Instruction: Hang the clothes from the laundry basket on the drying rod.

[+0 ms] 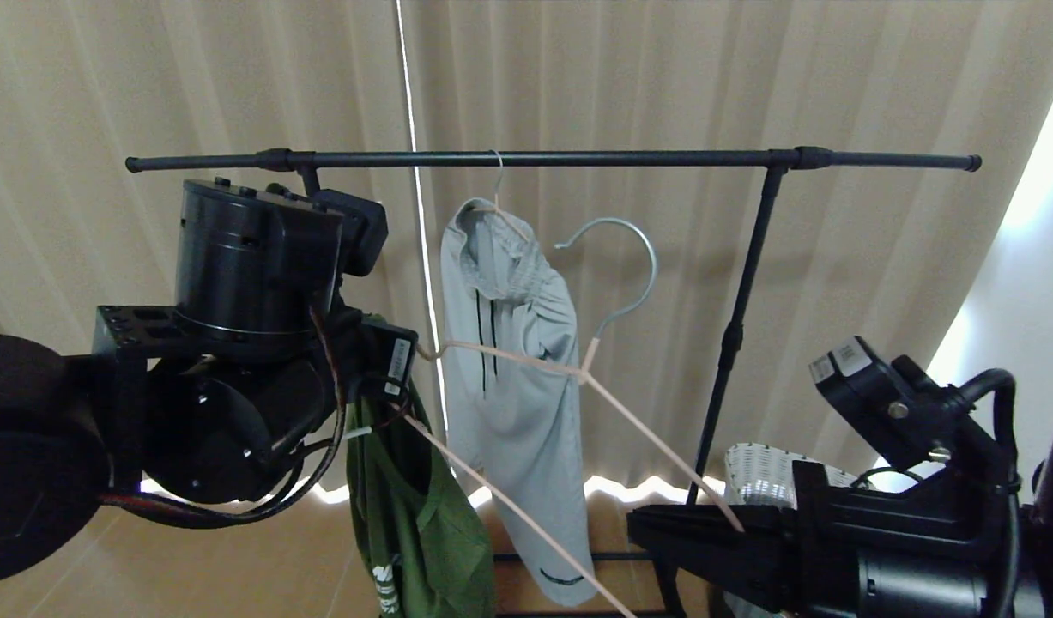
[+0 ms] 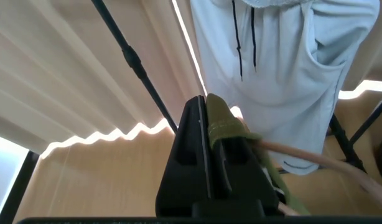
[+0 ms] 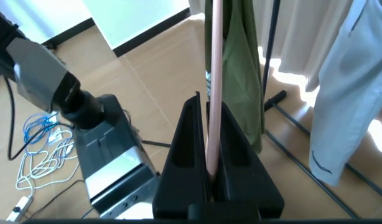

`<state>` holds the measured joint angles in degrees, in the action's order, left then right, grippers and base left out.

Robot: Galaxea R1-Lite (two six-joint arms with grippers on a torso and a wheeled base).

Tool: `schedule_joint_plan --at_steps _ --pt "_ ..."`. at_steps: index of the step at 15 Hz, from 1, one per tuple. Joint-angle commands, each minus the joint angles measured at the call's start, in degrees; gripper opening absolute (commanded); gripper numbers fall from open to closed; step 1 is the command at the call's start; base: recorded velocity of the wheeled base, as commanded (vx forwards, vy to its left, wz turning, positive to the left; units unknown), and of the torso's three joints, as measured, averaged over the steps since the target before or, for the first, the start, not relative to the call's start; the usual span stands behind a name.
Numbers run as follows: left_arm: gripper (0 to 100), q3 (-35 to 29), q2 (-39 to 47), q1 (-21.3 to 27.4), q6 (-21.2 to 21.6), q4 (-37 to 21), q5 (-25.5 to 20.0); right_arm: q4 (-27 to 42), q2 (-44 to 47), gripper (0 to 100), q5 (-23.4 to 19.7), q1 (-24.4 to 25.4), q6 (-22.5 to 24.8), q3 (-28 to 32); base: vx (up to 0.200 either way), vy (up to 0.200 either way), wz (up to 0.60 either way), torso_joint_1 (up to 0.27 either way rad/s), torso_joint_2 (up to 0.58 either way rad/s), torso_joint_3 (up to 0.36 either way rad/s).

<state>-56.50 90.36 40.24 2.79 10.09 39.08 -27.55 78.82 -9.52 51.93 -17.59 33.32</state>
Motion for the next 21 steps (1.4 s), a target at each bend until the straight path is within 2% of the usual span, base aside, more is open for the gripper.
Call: schedule_joint_plan --at_steps 1,4,5,9,12,14,17,20,21 --pt "0 1.31 -1.68 1.68 0.37 0.01 -0.41 -1.45 4.06 0 0.03 -0.16 0.01 0.43 0.000 0.000 0.00 0.000 0.00 0.000" --pt "0 1.31 -2.38 5.29 2.22 0.01 -1.11 -1.54 6.17 0 0.03 -0.87 0.19 1.84 0.000 0.000 0.00 0.000 0.00 0.000" --pt "0 1.31 -2.73 5.73 3.27 0.01 -3.14 -1.54 6.78 0 0.12 -1.13 0.19 2.37 0.000 0.000 0.00 0.000 0.00 0.000" --pt "0 2.10 -8.27 5.81 10.83 0.01 -19.92 -1.45 7.66 0 0.12 -3.06 0.80 3.25 0.000 0.000 0.00 0.000 0.00 0.000" --pt "0 2.27 -9.32 6.43 14.61 0.10 -25.99 -1.54 8.63 0 0.20 -4.03 1.24 3.86 0.000 0.000 0.00 0.000 0.00 0.000" --pt "0 2.19 -8.88 7.92 15.05 1.77 -26.51 -1.80 9.24 0 0.20 -4.12 1.16 4.39 0.000 0.000 0.00 0.000 0.00 0.000" --pt "0 2.36 -7.30 10.38 14.96 7.22 -26.78 -1.98 10.03 0 0.29 -4.12 1.24 5.09 0.000 0.000 0.00 0.000 0.00 0.000" --pt "0 3.07 -7.65 11.00 14.96 7.31 -26.78 -1.89 9.51 0 0.29 -5.26 2.65 5.53 0.000 0.000 0.00 0.000 0.00 0.000" --pt "0 4.38 -7.83 11.00 14.96 7.31 -26.69 -1.89 8.98 0 0.29 -6.67 5.02 5.62 0.000 0.000 0.00 0.000 0.00 0.000"
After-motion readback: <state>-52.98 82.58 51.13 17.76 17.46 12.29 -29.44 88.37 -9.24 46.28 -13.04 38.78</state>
